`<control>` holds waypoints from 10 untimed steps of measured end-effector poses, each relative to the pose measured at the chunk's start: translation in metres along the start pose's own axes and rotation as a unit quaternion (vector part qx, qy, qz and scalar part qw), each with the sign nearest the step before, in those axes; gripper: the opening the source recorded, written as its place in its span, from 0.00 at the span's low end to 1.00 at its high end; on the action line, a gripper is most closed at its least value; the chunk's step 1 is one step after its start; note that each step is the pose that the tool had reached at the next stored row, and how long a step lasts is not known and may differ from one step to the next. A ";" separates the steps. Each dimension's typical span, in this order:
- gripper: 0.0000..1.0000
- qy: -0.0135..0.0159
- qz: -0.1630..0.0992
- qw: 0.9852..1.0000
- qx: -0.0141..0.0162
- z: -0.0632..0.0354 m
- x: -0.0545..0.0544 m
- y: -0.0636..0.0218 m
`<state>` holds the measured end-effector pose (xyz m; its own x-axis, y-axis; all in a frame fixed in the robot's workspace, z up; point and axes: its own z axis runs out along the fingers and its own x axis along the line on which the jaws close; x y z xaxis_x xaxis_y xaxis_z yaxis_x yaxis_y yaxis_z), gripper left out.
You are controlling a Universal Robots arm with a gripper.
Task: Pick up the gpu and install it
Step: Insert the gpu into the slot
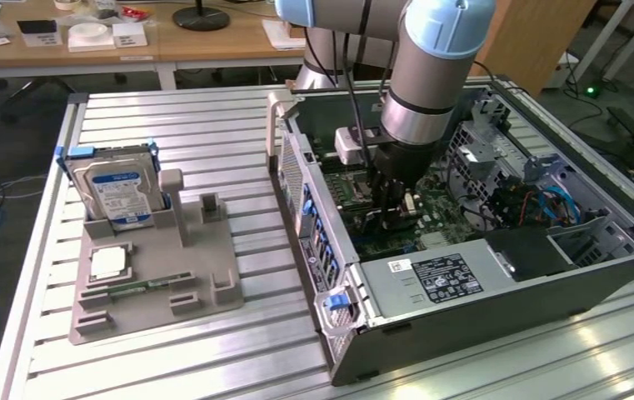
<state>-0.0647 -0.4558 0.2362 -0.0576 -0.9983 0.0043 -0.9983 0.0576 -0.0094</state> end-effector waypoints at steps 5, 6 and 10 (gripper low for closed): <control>0.40 0.000 0.000 1.000 0.000 0.0000 0.000 0.0000; 0.40 0.000 0.000 1.000 0.000 0.0000 0.000 0.0000; 0.27 0.000 0.000 1.000 0.000 0.0000 0.000 0.0000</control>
<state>-0.0647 -0.4558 0.2362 -0.0576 -0.9983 0.0042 -0.9983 0.0576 -0.0094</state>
